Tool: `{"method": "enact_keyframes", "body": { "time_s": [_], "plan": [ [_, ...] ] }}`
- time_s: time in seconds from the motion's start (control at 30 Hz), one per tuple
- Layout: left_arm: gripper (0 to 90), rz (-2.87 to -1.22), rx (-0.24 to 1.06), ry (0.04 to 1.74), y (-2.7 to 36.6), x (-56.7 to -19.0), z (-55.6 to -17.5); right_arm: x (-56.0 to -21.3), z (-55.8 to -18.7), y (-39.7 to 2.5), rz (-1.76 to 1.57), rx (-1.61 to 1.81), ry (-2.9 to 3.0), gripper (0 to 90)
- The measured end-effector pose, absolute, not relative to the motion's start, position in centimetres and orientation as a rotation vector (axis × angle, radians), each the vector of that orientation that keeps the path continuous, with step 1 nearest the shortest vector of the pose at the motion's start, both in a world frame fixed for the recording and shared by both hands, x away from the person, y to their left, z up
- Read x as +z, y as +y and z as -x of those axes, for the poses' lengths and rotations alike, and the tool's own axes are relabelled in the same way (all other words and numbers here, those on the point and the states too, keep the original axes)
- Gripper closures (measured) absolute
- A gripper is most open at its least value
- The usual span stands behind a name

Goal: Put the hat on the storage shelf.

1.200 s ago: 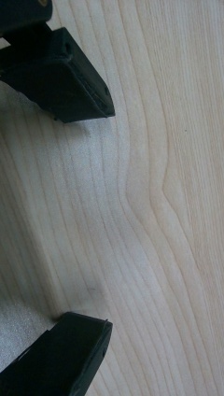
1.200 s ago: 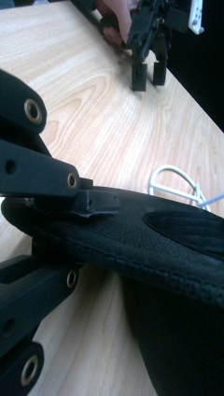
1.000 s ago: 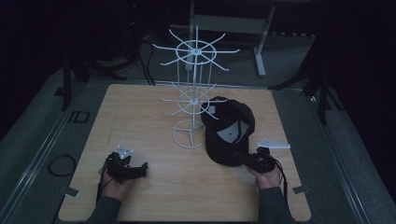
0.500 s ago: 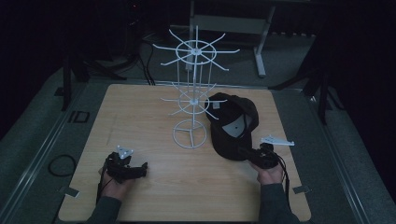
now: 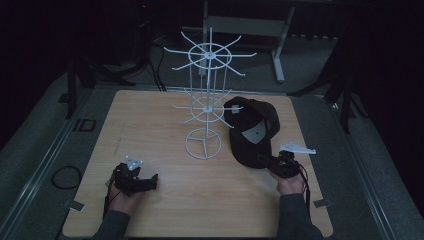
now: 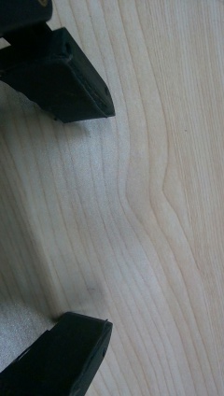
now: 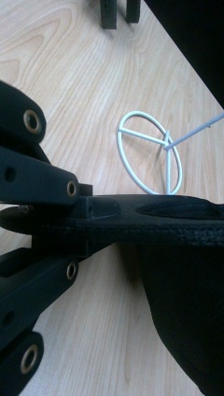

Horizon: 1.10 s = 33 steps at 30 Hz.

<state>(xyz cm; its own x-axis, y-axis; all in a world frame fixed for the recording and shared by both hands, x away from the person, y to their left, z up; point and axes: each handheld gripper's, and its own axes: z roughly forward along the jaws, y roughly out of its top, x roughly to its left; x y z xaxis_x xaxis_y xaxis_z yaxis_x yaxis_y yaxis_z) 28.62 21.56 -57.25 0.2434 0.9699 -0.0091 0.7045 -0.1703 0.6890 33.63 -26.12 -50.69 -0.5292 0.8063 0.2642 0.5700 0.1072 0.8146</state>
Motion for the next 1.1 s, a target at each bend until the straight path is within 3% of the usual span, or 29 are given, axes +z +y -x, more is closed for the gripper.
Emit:
{"method": "enact_keyframes", "body": {
  "time_s": [1.1],
  "plan": [
    [1.5, -1.944, 0.598, 1.524, 21.6, -57.3, -28.6, -49.2, -35.1, -26.2, -1.308, 1.305, 2.096, 86.6]
  ]
}}
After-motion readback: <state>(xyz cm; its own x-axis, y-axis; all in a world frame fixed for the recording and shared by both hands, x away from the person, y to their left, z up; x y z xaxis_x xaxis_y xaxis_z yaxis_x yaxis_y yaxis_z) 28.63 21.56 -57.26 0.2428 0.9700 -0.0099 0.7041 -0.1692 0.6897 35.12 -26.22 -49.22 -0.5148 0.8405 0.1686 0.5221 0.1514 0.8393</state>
